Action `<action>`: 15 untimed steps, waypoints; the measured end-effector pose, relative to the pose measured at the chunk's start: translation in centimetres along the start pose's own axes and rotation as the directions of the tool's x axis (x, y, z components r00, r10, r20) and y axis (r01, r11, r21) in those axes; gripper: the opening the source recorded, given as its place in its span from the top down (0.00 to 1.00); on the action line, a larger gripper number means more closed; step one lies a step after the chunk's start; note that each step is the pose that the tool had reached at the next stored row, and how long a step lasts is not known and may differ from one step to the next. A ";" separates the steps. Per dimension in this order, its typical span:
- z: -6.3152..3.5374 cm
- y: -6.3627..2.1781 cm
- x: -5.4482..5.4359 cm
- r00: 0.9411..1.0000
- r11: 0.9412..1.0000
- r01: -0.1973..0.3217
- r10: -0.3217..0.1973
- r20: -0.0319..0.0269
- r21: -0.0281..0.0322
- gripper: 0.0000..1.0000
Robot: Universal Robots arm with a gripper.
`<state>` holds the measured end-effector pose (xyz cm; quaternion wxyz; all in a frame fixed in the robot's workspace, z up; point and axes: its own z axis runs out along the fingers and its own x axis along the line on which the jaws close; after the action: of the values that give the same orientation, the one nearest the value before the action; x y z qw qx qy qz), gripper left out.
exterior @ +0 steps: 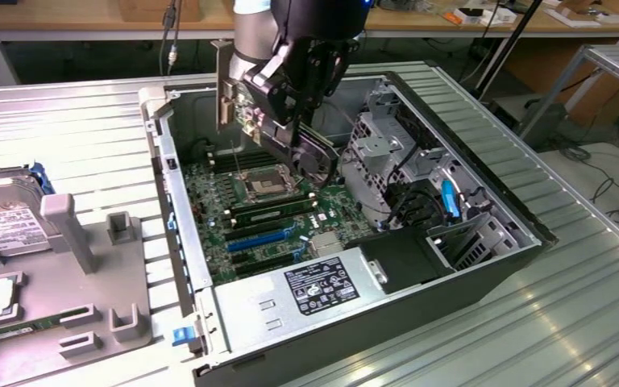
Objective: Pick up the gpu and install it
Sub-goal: 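Insert the gpu into the slot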
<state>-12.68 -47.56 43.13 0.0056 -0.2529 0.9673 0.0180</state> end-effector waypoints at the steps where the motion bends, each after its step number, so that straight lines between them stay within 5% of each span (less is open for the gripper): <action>1: 0.00 0.00 0.0 1.000 1.000 0.007 -0.007 0.000 0.000 0.73; 15: 0.00 0.00 0.0 0.992 0.992 0.128 -0.128 -0.004 -0.003 0.73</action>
<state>-12.68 -47.56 43.12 0.0045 -0.3146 0.9490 0.0184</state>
